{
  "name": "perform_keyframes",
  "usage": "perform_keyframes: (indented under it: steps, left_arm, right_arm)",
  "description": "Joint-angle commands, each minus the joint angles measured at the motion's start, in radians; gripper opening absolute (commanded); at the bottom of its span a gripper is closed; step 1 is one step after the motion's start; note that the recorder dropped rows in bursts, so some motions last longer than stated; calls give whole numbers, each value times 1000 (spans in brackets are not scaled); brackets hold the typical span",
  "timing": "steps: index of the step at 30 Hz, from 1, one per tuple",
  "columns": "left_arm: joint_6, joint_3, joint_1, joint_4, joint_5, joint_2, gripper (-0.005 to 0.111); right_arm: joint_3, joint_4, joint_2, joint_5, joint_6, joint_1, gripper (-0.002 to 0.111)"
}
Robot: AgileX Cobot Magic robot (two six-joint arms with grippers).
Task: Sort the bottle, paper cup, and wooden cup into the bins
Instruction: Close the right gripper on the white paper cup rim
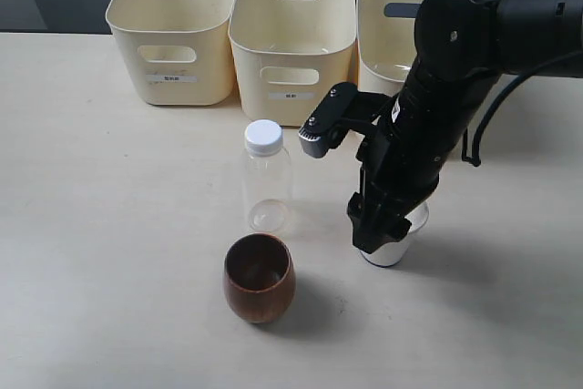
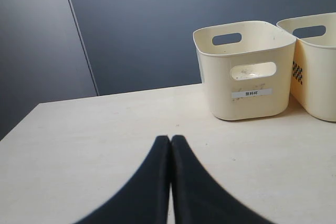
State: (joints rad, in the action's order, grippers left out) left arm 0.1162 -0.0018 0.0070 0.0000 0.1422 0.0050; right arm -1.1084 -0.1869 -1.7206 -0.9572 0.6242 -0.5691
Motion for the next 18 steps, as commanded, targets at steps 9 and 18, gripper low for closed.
perform_keyframes:
  steps: [9,18]
  left_arm:
    - [-2,2,0,0,-7,-5,0]
    - [-2,2,0,0,-7,-5,0]
  right_arm:
    - [-7,6,1,27,0,-2,64]
    - [-7,2,1,36,0,-2,64]
